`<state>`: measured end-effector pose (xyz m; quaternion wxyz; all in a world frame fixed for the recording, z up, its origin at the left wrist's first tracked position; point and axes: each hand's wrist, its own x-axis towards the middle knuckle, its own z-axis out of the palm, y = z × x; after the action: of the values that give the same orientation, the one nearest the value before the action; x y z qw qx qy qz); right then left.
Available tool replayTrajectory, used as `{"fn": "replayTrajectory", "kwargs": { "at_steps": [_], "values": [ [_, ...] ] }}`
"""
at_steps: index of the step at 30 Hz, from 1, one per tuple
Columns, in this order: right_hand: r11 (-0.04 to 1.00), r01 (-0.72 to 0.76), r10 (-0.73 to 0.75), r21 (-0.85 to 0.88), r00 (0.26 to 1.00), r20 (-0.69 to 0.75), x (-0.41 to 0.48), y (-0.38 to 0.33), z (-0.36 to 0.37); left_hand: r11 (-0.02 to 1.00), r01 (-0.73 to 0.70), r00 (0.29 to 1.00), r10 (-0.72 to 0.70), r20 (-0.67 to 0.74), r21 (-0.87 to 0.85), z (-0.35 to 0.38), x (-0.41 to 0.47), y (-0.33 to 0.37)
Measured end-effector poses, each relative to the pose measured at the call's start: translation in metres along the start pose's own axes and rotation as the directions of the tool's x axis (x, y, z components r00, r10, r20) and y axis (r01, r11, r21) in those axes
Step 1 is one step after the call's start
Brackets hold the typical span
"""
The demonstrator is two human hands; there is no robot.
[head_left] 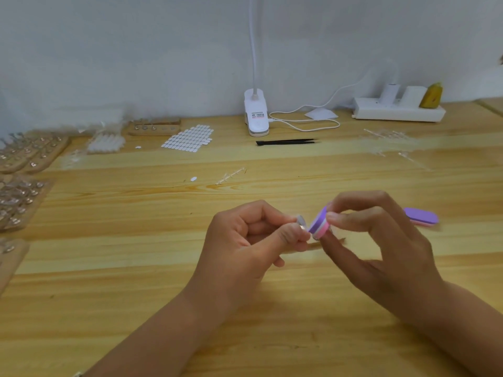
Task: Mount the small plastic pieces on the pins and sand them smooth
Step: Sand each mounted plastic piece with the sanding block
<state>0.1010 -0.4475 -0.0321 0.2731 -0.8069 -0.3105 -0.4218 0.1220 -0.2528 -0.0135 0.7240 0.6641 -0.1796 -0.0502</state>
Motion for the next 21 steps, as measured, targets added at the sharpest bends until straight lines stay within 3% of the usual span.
{"fn": "replayTrajectory", "kwargs": {
  "at_steps": [5, 21],
  "values": [
    [0.997, 0.077, -0.077, 0.015, 0.997, 0.008, -0.0024, -0.0060, 0.0026, 1.000, -0.003, 1.000, 0.003, -0.016, 0.011, 0.0004, 0.0008, -0.0011],
    [0.998, 0.069, -0.070, -0.005, 0.998, -0.013, -0.0010, -0.0053, 0.0033, 0.999, -0.041, 0.998, 0.041, -0.036, 0.006, 0.0039, -0.0017, 0.0009]
  ]
}}
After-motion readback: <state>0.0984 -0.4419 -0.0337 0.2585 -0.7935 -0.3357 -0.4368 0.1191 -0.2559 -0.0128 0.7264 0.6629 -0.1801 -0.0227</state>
